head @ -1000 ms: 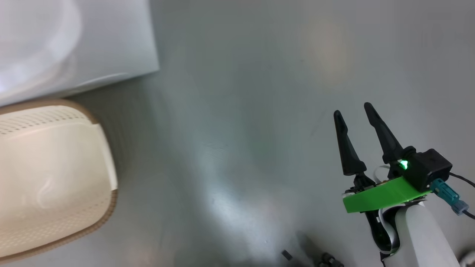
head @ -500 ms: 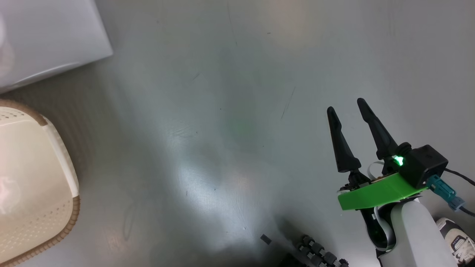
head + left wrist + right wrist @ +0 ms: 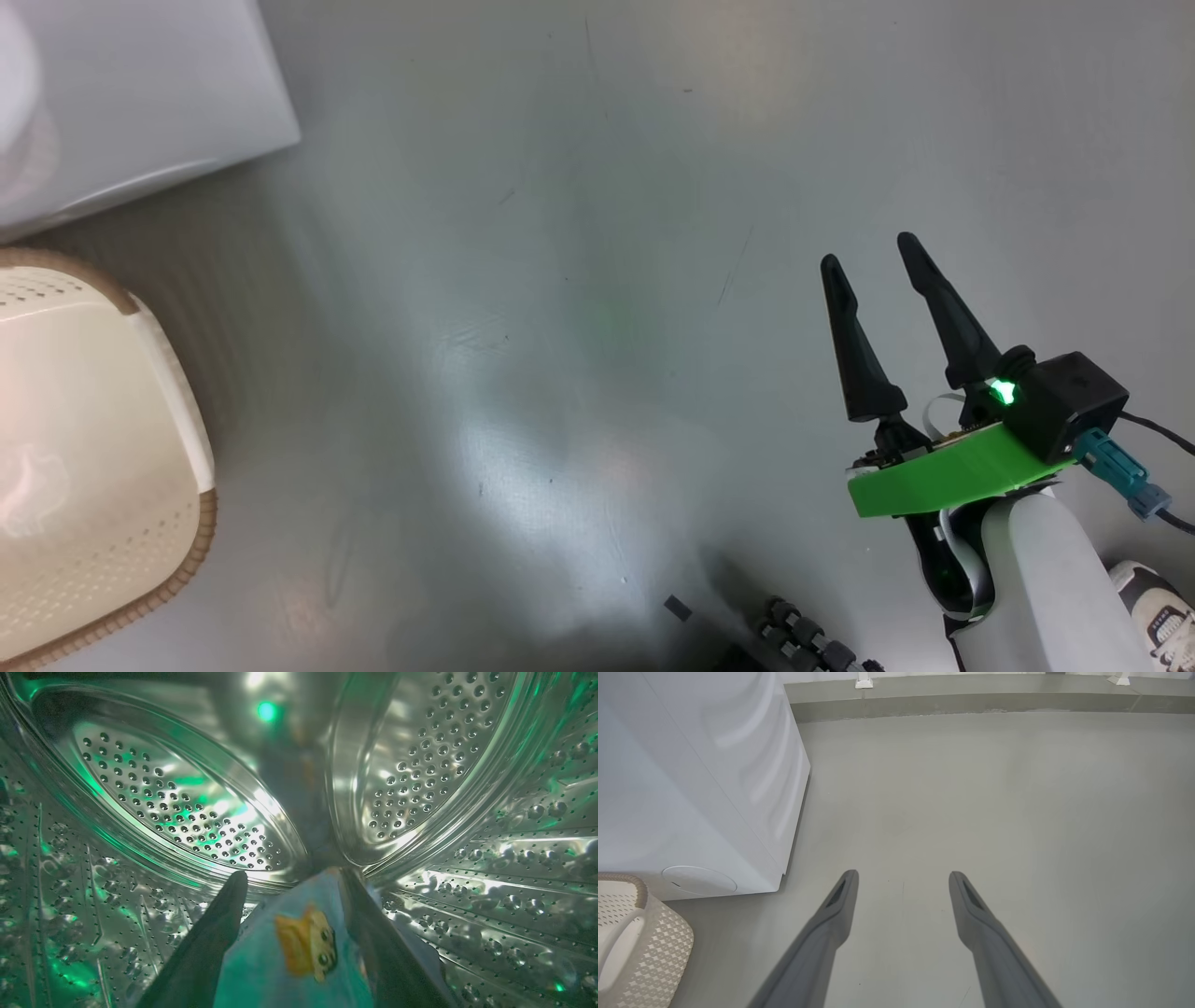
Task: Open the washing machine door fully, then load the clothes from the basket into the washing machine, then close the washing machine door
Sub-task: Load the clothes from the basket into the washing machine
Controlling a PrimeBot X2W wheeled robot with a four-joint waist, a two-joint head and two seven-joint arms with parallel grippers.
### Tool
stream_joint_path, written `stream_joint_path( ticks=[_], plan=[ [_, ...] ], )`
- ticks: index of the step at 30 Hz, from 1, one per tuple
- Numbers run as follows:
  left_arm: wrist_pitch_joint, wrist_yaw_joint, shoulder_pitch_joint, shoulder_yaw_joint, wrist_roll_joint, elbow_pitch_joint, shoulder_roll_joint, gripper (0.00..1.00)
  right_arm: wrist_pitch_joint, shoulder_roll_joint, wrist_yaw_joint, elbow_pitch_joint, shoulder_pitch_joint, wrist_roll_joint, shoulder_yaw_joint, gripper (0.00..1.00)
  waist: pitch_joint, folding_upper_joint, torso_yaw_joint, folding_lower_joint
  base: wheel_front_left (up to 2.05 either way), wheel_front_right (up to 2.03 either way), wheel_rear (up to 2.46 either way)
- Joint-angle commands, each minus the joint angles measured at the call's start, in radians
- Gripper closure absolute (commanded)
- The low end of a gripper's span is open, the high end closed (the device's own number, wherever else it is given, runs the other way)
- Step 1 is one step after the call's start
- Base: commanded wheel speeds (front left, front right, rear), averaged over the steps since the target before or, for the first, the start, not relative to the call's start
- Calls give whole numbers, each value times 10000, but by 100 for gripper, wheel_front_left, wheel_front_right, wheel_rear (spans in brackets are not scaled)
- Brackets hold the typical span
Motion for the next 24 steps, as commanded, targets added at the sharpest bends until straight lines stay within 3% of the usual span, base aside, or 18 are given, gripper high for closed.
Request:
stream_joint_path(
  ticks=[1, 11, 24],
  plan=[
    [-81, 22, -13, -44, -40, -130, 422, 0, -48, -47, 27, -164, 188, -85, 155, 0, -79, 0, 50, 0, 0, 0, 0],
    [-102, -136, 974, 270, -587, -361, 146, 0, -48, -47, 27, -30, 206, -439, 20, 0, -808, 0, 510, 0, 0, 0, 0],
    [-104, -368, 3704, 188, -1197, -1461, -619, 0, -48, -47, 27, 189, 454, -1030, -102, 0, -2236, 0, 1715, 0, 0, 0, 0]
  ],
)
